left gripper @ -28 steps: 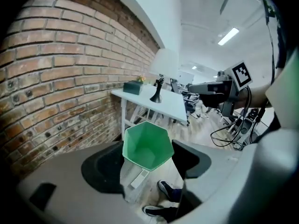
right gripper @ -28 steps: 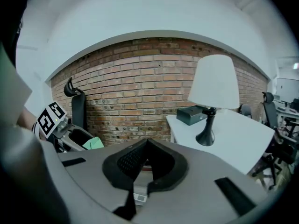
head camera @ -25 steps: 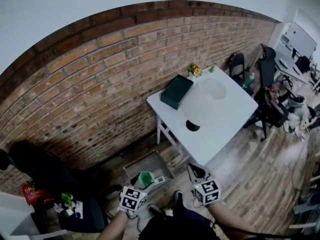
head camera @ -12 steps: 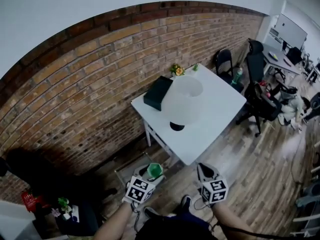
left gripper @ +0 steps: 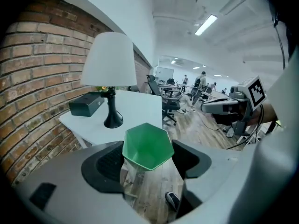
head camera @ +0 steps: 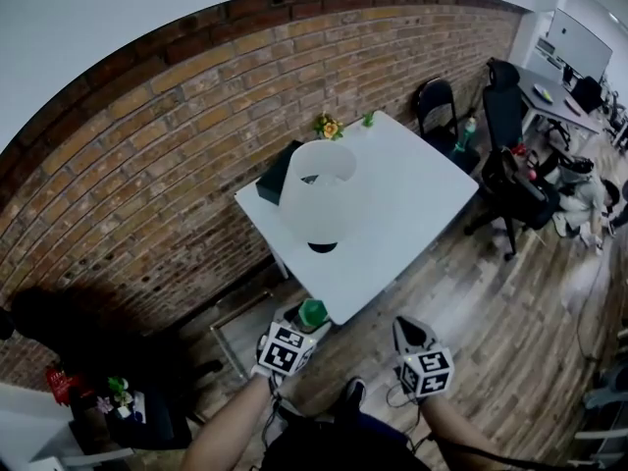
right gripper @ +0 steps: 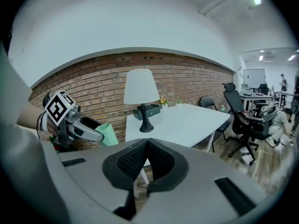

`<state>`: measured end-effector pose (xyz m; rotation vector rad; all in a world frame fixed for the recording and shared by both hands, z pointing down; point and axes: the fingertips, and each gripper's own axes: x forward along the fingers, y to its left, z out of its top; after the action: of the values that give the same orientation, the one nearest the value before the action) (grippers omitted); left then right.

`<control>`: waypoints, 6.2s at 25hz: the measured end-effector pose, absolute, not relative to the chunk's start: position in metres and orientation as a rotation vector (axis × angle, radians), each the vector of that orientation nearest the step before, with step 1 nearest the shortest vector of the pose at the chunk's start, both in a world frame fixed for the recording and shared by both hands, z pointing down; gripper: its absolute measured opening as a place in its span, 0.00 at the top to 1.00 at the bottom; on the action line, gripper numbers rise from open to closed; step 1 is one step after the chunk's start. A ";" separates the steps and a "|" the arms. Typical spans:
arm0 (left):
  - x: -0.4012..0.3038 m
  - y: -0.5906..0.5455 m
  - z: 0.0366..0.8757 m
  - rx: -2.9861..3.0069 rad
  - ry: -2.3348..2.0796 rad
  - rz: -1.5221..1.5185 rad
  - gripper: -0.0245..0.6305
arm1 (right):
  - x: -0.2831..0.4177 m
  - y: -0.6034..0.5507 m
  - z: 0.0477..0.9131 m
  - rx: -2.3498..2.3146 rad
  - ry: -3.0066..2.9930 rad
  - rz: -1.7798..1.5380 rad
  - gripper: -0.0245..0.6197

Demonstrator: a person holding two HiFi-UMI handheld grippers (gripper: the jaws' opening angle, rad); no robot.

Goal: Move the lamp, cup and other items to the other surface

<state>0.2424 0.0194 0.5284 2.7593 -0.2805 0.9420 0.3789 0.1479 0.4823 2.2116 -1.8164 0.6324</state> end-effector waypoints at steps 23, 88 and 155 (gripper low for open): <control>0.359 -0.002 0.594 2.681 -0.466 0.954 0.48 | 0.499 0.180 0.517 2.107 -1.809 0.657 0.95; -0.192 0.006 0.713 2.281 -1.118 0.712 0.69 | 0.034 -0.031 0.786 1.068 -2.173 0.440 0.80; -0.199 -0.013 0.621 2.368 -1.023 0.549 0.69 | -0.007 -0.047 0.694 0.966 -2.115 0.263 0.62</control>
<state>-0.1992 -0.0125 0.6213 2.3684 -1.0235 0.5490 -0.0066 -0.0465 0.6941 0.9662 -2.1147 0.2625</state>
